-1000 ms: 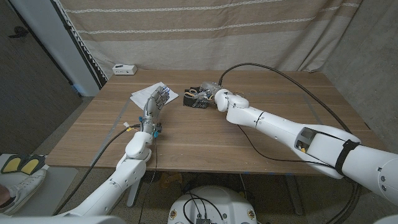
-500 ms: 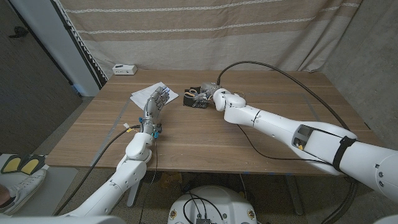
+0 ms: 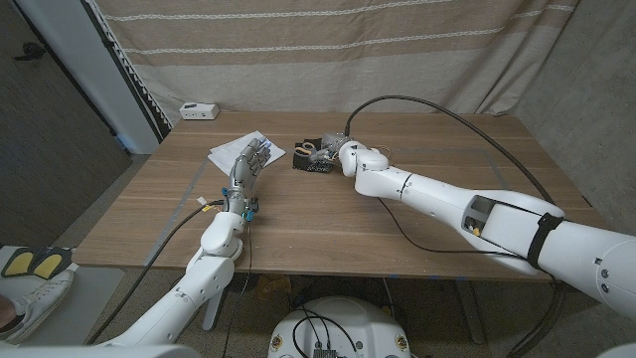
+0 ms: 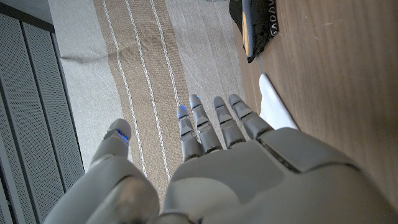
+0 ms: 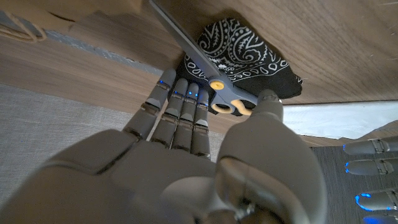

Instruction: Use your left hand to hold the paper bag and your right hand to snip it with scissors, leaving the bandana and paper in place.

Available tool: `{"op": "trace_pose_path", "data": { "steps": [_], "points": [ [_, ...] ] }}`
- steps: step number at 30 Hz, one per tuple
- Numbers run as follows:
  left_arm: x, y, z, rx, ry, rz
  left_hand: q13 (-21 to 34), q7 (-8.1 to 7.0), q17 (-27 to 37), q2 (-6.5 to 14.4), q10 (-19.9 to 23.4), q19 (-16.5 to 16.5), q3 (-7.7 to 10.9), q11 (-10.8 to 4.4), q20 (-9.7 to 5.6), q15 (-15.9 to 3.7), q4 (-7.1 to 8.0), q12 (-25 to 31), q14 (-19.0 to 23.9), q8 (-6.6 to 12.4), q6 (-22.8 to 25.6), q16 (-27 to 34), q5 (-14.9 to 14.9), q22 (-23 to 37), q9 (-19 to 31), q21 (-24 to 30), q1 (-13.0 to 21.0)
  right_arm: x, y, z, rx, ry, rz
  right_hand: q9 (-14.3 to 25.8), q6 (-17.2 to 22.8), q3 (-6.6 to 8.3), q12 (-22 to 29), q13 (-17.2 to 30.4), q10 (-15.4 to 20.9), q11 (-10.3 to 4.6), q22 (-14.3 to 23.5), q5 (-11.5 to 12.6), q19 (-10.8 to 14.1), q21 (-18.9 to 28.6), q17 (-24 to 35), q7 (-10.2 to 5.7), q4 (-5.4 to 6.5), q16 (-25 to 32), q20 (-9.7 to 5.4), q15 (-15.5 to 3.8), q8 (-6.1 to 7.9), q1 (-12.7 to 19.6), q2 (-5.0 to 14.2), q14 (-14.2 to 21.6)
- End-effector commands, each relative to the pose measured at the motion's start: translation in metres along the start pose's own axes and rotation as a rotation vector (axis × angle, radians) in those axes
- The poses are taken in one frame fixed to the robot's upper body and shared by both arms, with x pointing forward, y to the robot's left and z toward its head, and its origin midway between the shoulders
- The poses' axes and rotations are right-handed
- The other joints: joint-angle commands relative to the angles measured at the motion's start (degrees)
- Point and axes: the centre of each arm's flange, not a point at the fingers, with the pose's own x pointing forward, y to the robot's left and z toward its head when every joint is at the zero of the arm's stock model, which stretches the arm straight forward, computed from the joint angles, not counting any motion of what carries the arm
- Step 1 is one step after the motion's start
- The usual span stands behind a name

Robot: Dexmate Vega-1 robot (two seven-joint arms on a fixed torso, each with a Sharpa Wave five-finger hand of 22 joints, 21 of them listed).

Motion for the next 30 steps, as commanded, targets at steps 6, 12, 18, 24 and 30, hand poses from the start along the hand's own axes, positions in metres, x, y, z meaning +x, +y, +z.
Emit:
{"op": "trace_pose_path", "data": {
  "steps": [6,12,18,24,30],
  "points": [
    [0.0,0.004,-0.001,-0.017,0.001,-0.011,0.12,0.45,0.28,0.0,0.5,0.18,-0.23,0.36,-5.56,-8.79,-0.07,0.15,0.6,0.1,1.02,-0.18,0.38,0.18,0.17,0.05,0.8,0.005,0.0,0.003,-0.003,0.015,0.0,0.1,1.87,-0.68,0.94,0.42,1.6,-0.3,0.31,-1.21,0.79,0.92,0.68,-0.28,2.2,0.82,0.08,-1.97,0.25,-3.43,0.7,1.29],
    [0.0,0.003,-0.002,-0.021,0.005,-0.016,0.12,0.45,0.29,-0.01,0.68,0.1,-0.31,0.35,-5.61,-8.65,-0.01,0.16,0.53,0.24,1.54,-0.22,0.36,0.18,0.18,0.02,0.69,0.005,0.001,0.004,-0.008,0.014,0.004,0.09,2.39,-0.68,1.1,0.49,1.94,-0.12,0.35,-1.48,0.81,1.04,0.79,-0.18,2.43,0.97,0.14,-2.03,0.32,-3.83,0.78,1.5],
    [0.001,0.002,-0.003,-0.024,0.005,-0.021,0.12,0.47,0.29,0.0,0.82,0.05,-0.36,0.34,-5.63,-8.66,0.03,0.18,0.61,0.24,1.66,-0.19,0.35,0.18,0.18,0.0,0.64,0.008,0.003,0.005,-0.026,0.023,0.005,0.05,2.48,-0.52,1.14,0.54,2.03,-0.14,0.36,-1.61,0.87,1.16,0.82,-0.26,1.98,1.09,0.19,-2.16,0.22,-3.26,0.46,1.7],
    [0.002,0.003,-0.002,-0.023,0.007,-0.022,0.12,0.43,0.29,0.02,0.94,0.05,-0.4,0.23,-5.63,-8.68,0.06,0.18,0.56,0.23,1.77,-0.22,0.34,0.18,0.18,0.01,0.59,0.011,0.007,0.004,-0.024,0.048,0.014,-0.01,2.92,0.15,1.36,0.67,2.51,0.12,0.31,-1.8,2.99,2.18,0.86,0.16,0.9,1.47,-0.29,-1.99,0.11,-1.62,0.28,2.42],
    [0.003,0.003,-0.002,-0.023,0.005,-0.024,0.12,0.39,0.29,0.04,0.96,0.02,-0.43,0.26,-5.63,-8.61,0.08,0.14,0.6,0.22,1.89,-0.21,0.34,0.18,0.18,0.0,0.56,0.014,0.01,0.002,-0.035,0.061,0.024,-0.05,3.75,0.41,1.64,0.75,3.18,0.24,0.24,-2.04,3.37,2.43,0.95,0.3,0.6,1.78,-0.31,-1.95,0.22,-1.19,0.27,2.9]
  ]
}}
